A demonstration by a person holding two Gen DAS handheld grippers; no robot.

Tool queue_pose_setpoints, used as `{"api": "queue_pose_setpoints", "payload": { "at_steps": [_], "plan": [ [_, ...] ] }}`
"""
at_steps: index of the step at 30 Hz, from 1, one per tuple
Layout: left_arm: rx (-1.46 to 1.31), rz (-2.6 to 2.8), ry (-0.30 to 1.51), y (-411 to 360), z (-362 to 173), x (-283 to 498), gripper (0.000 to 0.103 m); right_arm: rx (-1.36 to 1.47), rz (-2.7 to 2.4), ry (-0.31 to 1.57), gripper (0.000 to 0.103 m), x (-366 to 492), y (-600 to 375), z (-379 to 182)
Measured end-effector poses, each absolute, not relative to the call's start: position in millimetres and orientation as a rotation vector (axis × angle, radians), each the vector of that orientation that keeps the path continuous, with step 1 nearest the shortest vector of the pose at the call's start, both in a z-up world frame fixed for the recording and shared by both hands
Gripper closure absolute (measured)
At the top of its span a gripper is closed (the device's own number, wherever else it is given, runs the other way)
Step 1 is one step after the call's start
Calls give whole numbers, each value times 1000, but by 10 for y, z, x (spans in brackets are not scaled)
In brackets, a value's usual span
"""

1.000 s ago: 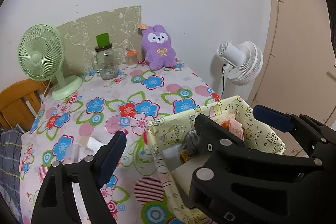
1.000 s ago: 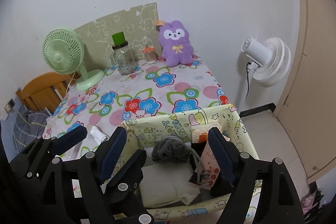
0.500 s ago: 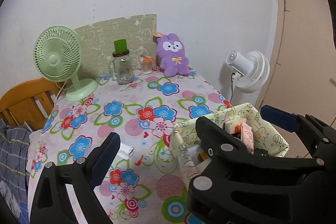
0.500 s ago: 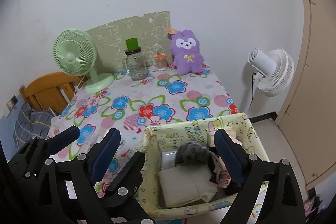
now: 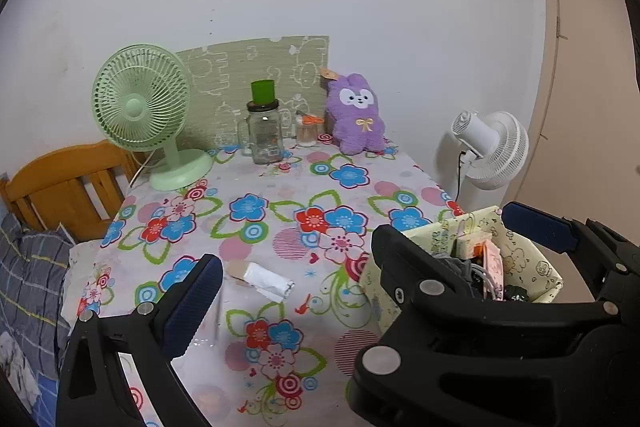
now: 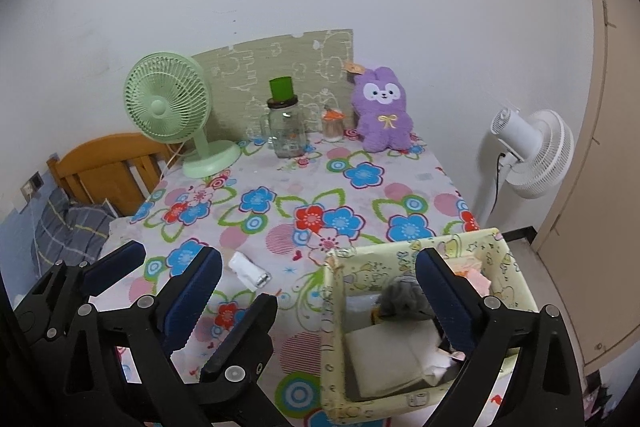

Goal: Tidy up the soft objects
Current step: 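Withdraw both grippers from the box toward the white rolled cloth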

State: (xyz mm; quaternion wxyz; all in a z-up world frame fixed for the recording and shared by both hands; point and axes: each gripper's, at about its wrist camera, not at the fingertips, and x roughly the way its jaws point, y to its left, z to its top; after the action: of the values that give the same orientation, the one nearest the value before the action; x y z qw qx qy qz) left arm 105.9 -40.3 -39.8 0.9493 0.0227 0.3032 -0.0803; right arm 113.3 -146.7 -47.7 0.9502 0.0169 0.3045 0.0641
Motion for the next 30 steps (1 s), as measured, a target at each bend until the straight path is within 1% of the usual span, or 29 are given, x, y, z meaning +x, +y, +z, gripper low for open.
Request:
{"api": "queue_pose_setpoints", "payload": {
  "at_steps": [15,30],
  "plan": [
    [16,-129,627,-44,-423,1143,1,14,202,635,4,1289,-1111,-520],
    [0,-86,660,295,-557,1322,1,14,236,667,4,1504,-761,-656]
  ]
}}
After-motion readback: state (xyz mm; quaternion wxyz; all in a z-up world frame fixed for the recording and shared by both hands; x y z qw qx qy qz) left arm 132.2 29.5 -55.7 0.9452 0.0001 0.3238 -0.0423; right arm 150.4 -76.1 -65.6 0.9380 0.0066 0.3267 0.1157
